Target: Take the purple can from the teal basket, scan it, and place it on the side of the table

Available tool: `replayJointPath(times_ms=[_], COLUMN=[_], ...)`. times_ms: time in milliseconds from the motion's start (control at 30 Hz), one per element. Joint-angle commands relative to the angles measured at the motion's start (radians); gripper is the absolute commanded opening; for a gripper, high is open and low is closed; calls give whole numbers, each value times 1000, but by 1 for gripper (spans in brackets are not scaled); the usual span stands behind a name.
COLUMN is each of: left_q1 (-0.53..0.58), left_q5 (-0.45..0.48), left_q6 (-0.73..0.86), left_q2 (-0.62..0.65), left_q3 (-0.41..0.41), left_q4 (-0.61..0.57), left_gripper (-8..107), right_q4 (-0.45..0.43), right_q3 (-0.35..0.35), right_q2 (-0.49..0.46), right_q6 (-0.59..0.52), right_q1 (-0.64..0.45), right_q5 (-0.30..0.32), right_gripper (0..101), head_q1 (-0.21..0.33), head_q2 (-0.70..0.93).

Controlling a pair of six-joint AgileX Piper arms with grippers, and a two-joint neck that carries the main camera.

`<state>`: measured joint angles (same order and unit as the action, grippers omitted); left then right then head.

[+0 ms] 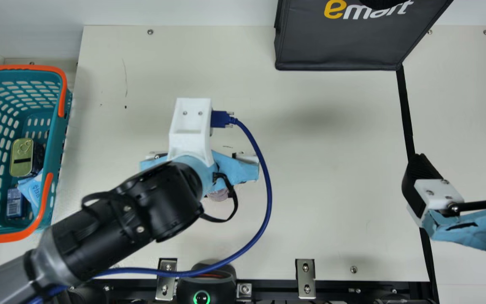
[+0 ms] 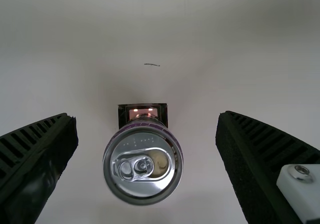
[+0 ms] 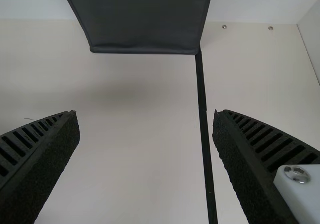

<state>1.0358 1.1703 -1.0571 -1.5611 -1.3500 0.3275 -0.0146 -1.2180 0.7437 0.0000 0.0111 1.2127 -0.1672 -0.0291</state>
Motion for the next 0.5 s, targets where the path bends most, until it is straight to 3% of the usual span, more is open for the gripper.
replayJointPath(times_ms=[0,467], left_q1=[0,-17], left_q5=[1,-2], left_q6=[-1,19], left_q2=[-13,-66], left_q3=[0,20], left_q4=[3,-25], left_gripper=[90,90], right_q4=[0,0], right_q3=[0,0], right_q2=[0,0], right_q6=[0,0], right_q1=[0,0], right_q5=[0,-1], right_gripper=[95,95], head_q1=[29,29], head_q2=[2,2])
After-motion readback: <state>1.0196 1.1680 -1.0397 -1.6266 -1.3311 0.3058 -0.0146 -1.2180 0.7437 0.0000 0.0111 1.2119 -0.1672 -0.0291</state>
